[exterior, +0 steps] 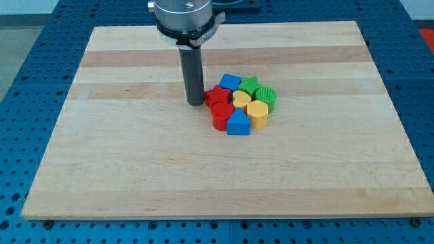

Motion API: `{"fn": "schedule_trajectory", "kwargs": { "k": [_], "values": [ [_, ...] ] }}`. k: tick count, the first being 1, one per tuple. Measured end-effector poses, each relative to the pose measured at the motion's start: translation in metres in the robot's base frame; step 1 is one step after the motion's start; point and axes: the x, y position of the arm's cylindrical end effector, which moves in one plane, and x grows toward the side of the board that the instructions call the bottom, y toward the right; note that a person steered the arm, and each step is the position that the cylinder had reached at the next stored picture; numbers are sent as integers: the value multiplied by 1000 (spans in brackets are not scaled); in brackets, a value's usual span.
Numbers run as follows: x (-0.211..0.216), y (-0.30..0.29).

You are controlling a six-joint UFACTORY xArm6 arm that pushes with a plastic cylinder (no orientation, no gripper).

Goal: Push the red star towards the center right

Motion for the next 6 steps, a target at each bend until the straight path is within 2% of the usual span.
{"fn": "schedule_trajectory", "kwargs": {
  "k": [3, 5, 6],
  "values": [
    [-7, 0],
    [24, 0],
    [25, 12]
  ]
}}
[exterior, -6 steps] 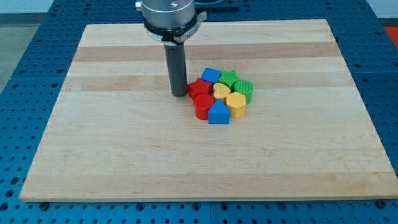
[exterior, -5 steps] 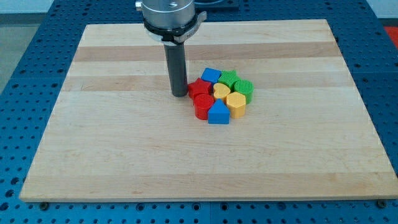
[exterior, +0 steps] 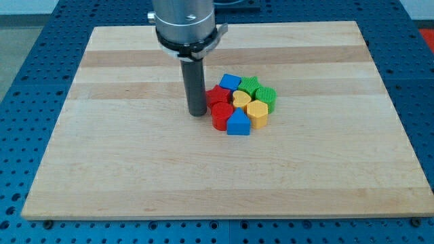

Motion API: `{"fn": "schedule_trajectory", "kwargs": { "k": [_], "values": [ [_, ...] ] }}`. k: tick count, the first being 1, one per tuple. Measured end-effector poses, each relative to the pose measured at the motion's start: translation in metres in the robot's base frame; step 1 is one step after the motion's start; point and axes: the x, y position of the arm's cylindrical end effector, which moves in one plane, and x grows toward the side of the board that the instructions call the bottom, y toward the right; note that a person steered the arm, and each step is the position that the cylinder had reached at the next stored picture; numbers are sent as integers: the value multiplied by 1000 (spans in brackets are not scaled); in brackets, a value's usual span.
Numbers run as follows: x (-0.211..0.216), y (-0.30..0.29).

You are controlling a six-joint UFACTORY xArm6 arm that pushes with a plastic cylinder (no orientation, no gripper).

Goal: Push the red star towards the center right

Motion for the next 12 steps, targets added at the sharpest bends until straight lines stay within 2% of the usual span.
{"fn": "schedule_trajectory", "kwargs": {
  "k": [1, 3, 6, 10, 11, 12],
  "values": [
    [-1, 16],
    [-46, 31],
    [-100, 93],
    [-107, 177],
    [-101, 184],
    [-117, 178]
  ]
}}
